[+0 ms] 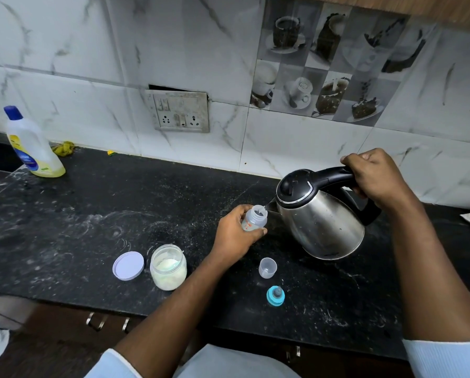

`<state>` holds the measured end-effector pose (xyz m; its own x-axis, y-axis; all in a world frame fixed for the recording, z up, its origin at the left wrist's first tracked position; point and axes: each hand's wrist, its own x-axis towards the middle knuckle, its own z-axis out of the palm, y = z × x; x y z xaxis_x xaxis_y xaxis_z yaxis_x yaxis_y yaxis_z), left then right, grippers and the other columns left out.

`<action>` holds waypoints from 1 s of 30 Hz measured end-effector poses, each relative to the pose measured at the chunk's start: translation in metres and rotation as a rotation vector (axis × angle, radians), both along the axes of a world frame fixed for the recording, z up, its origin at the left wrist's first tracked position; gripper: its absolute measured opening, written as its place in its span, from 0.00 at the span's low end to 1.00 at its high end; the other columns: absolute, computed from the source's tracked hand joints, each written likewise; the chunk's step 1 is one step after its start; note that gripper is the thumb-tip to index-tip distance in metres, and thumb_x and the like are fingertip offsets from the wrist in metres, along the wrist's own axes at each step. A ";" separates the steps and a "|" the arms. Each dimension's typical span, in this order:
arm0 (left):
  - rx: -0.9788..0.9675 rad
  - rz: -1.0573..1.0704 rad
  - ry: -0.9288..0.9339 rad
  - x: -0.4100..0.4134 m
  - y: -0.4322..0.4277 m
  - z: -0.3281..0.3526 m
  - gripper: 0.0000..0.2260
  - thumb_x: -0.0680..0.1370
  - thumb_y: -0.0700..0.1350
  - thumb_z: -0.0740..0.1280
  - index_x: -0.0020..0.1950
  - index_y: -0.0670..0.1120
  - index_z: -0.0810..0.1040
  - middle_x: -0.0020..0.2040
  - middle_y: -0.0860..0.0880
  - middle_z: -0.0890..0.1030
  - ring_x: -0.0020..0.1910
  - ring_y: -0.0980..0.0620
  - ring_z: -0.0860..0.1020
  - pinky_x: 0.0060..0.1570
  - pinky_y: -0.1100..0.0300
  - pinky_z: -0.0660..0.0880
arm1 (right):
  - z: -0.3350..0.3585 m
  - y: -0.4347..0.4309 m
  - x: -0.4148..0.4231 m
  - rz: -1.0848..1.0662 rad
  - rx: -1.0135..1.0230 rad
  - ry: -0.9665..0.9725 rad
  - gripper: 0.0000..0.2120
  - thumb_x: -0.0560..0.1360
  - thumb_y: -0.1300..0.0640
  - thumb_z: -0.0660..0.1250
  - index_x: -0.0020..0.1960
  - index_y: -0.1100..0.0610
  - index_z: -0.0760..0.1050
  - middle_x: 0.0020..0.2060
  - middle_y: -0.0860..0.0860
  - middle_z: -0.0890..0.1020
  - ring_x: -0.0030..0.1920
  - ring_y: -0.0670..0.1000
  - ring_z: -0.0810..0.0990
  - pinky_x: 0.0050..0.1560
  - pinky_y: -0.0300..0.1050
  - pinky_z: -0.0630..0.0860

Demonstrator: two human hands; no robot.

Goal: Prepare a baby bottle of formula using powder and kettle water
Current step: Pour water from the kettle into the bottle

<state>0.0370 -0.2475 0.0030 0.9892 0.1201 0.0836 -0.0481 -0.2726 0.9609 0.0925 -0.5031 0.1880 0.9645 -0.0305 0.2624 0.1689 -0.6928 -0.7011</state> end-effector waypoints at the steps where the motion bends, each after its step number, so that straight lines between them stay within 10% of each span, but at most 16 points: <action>1: -0.002 -0.002 -0.001 0.000 0.000 0.000 0.24 0.70 0.45 0.84 0.63 0.52 0.81 0.56 0.56 0.86 0.54 0.59 0.83 0.54 0.65 0.79 | -0.001 0.000 0.000 0.000 0.002 0.000 0.25 0.76 0.53 0.64 0.32 0.73 0.67 0.22 0.63 0.71 0.22 0.54 0.66 0.32 0.47 0.66; 30: 0.043 0.000 0.004 -0.008 0.000 -0.003 0.23 0.69 0.43 0.84 0.61 0.52 0.81 0.54 0.57 0.86 0.52 0.62 0.83 0.51 0.70 0.77 | -0.010 0.004 -0.009 -0.009 -0.054 0.033 0.25 0.78 0.53 0.65 0.31 0.71 0.68 0.20 0.59 0.71 0.21 0.54 0.66 0.32 0.49 0.69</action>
<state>0.0287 -0.2472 -0.0003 0.9895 0.1166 0.0852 -0.0446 -0.3141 0.9483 0.0838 -0.4990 0.1780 0.9724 -0.0258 0.2319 0.1399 -0.7308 -0.6681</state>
